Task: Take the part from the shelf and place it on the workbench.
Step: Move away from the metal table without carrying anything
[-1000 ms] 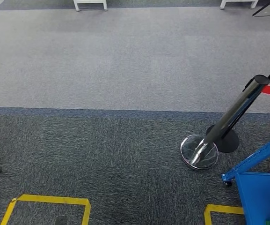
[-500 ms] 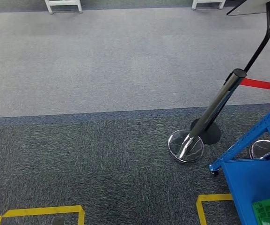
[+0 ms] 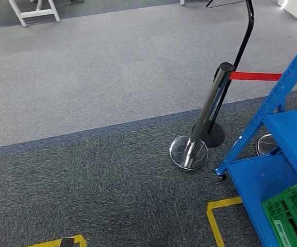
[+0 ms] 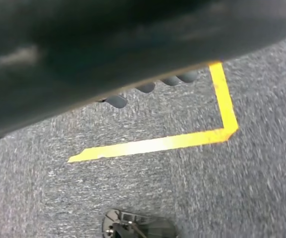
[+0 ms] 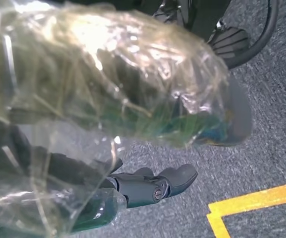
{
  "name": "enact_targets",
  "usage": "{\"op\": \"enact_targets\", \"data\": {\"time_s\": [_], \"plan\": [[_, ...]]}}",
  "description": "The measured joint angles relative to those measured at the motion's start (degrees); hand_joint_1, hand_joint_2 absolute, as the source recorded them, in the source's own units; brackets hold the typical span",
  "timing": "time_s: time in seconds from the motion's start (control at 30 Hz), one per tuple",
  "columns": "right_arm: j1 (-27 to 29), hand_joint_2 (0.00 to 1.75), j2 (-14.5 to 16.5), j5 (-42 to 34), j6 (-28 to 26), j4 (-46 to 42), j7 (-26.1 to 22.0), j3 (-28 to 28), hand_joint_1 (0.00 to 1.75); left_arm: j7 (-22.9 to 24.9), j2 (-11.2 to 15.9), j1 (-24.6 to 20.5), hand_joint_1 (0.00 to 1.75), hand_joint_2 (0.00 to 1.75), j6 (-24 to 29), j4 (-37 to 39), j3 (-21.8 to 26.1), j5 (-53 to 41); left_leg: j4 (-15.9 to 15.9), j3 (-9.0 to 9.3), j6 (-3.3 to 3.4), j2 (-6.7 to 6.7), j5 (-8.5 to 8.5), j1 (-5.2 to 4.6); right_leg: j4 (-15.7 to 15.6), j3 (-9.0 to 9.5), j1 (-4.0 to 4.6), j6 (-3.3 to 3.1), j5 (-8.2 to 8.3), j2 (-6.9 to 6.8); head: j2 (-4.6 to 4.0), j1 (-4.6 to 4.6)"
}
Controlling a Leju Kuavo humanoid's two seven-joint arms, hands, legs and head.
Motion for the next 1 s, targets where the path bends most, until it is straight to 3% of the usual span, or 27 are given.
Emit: {"op": "enact_targets", "data": {"time_s": [0.03, 0.07, 0.1, 0.2, 0.27, 0.33, 0.4, 0.5, 0.53, 0.57, 0.6, 0.63, 0.7, 0.77, 0.83, 0.9, 0.93, 1.0], "plan": [[0.0, 0.00, 0.0, 0.0, 0.0, 0.0, 0.0, 0.0, 0.00, 0.0, 0.0, 0.1, 0.00, 0.00, 0.0, 0.0, 0.0, 0.0, 2.9, -1.42, 0.01, -0.19, -0.86, 0.01, 0.0, -0.03, 0.05, -0.04, 0.02, 0.55, 0.00, 0.03], [0.1, 0.00, 0.0, 0.1, 0.0, 0.0, 0.0, 0.0, 0.00, 0.0, 0.0, 0.2, 0.00, 0.00, 0.0, 0.0, 0.0, 0.0, 4.1, -2.10, 0.09, -0.26, -0.58, 0.01, 0.0, -0.03, 0.09, -0.05, 0.04, 1.12, 0.00, 0.02], [0.1, 0.00, 0.0, 0.1, 0.0, 0.0, 0.0, 0.0, 0.00, 0.1, 0.0, 0.2, 0.00, 0.00, 0.0, 0.0, 0.0, 0.0, 3.2, -1.79, 0.24, -0.35, 0.81, 0.01, 0.1, 0.01, 0.12, -0.05, 0.05, 1.73, 0.00, 0.04], [0.0, 0.00, 0.0, 0.4, 0.0, 0.0, 0.0, -0.1, 0.00, 0.1, 0.0, 0.2, 0.00, 0.00, 0.0, 0.0, 0.0, 0.2, -6.9, 2.56, 0.96, -2.56, 6.79, 0.05, 0.2, 0.11, 0.19, 0.14, 0.02, 3.43, 0.00, 0.04], [-0.1, 0.00, 0.0, 0.7, 0.2, 0.0, 0.0, -0.1, 0.00, 0.1, 0.0, 0.1, 0.00, 0.00, 0.0, 0.0, 0.0, 0.4, -10.9, 4.16, 1.20, -3.91, 7.52, 0.04, 0.4, -0.37, 0.18, 0.67, 0.12, 4.33, 0.00, 0.08], [0.0, 0.00, 0.0, 0.9, 0.3, 0.0, 0.0, -0.1, 0.00, 0.1, -0.1, 0.1, 0.00, 0.00, 0.0, 0.0, 0.0, 0.5, -11.7, 4.35, 1.46, -3.40, 7.30, 0.04, 0.3, -0.96, 0.06, 1.41, 0.29, 4.96, 0.00, 0.08], [0.0, 0.00, 0.0, 1.0, 0.3, 0.0, 0.0, -0.1, 0.00, 0.1, -0.1, 0.0, 0.00, 0.00, 0.1, 0.0, 0.1, 0.6, -12.2, 4.50, 2.08, -2.47, 7.61, 0.16, 1.7, -1.89, 0.04, 1.96, -0.75, 3.62, 0.00, 0.22], [-0.1, 0.00, -0.1, 1.1, 0.5, 0.0, 0.0, -0.1, 0.00, 0.2, -0.2, 0.1, 0.00, 0.00, 0.1, 0.0, 0.1, 0.8, -12.6, 4.59, 2.70, -0.69, 7.63, 0.06, 11.3, -6.55, -0.01, 2.52, -5.87, 0.93, 0.00, 0.57], [-0.1, 0.00, -0.1, 1.2, 0.7, 0.0, 0.0, -0.1, 0.00, 0.2, -0.2, 0.2, 0.00, 0.00, 0.1, 0.0, 0.1, 0.8, -12.5, 4.57, 2.75, -0.07, 7.60, -0.01, 14.6, -8.11, -0.05, 2.69, -7.11, 0.72, 0.00, 0.56], [-0.1, 0.00, -0.1, 1.2, 0.8, 0.0, 0.0, -0.1, 0.00, 0.2, -0.2, 0.2, 0.00, 0.00, 0.1, 0.0, 0.1, 0.9, -12.5, 4.57, 2.76, 0.52, 7.57, -0.04, 16.2, -8.83, -0.08, 2.83, -7.32, 0.61, 0.00, 0.56], [0.0, 0.00, -0.2, 1.2, 0.9, 0.0, 0.0, -0.1, 0.00, 0.3, -0.3, 0.2, 0.00, 0.00, 0.1, 0.0, 0.1, 1.0, -12.5, 4.60, 2.74, 1.05, 7.54, -0.06, 15.7, -8.45, -0.10, 2.91, -6.46, 0.48, 0.00, 0.57], [0.0, 0.00, -0.3, 1.2, 0.9, 0.0, 0.0, -0.2, 0.00, 0.4, -0.4, 0.1, 0.00, 0.00, 0.1, 0.0, 0.1, 1.0, -12.5, 4.68, 2.68, 1.53, 7.50, -0.06, 13.0, -6.92, -0.11, 2.92, -4.73, 0.19, 0.00, 0.57], [-0.1, 0.00, -0.4, 1.2, 0.9, 0.0, 0.0, -0.2, 0.00, 0.5, -0.5, 0.1, 0.00, 0.00, 0.1, 0.0, 0.1, 1.0, -12.4, 4.94, 2.33, 2.42, 7.28, -0.23, 4.8, -2.51, 0.03, 2.66, -1.45, -1.55, 0.00, 0.60], [-0.2, 0.00, -0.5, 1.3, 0.9, 0.0, 0.0, -0.2, 0.00, 0.6, -0.5, 0.1, 0.00, 0.00, 0.1, 0.0, 0.1, 1.0, -12.2, 5.07, 1.82, 3.21, 7.12, -0.52, 0.3, 0.00, 0.28, 2.08, -0.40, -2.76, 0.00, 0.47], [-0.1, 0.00, -0.5, 1.3, 0.9, 0.0, 0.0, -0.2, 0.00, 0.6, -0.6, 0.0, 0.00, 0.00, 0.1, 0.0, 0.1, 1.0, -12.2, 5.15, 1.33, 3.92, 7.11, -0.55, 0.0, -0.10, 0.44, 1.45, -0.40, -2.20, 0.00, 0.37], [0.0, 0.00, -0.6, 1.3, 0.9, 0.0, 0.0, -0.2, 0.00, 0.7, -0.6, -0.2, 0.00, 0.00, 0.2, 0.0, 0.2, 1.0, -11.2, 4.94, 0.68, 3.17, 6.12, -0.35, -0.2, -0.11, 0.27, 0.75, -0.13, -1.45, 0.00, 0.30], [0.0, 0.00, -0.6, 1.3, 0.9, 0.0, 0.0, -0.2, 0.00, 0.6, -0.6, -0.2, 0.00, 0.00, 0.2, 0.0, 0.2, 1.1, -9.3, 4.22, 0.37, 2.20, 4.75, -0.24, -0.3, 0.05, 0.12, 0.41, 0.03, -1.05, 0.00, 0.19], [-0.2, 0.00, -0.6, 1.4, 0.9, 0.0, 0.0, -0.2, 0.00, 0.1, -0.6, -0.1, 0.00, 0.00, 0.1, 0.0, 0.3, 1.5, -2.3, 1.16, 0.02, 0.27, 0.84, -0.08, -0.3, 0.05, 0.02, -0.01, 0.17, -0.15, 0.00, -0.03]]}}
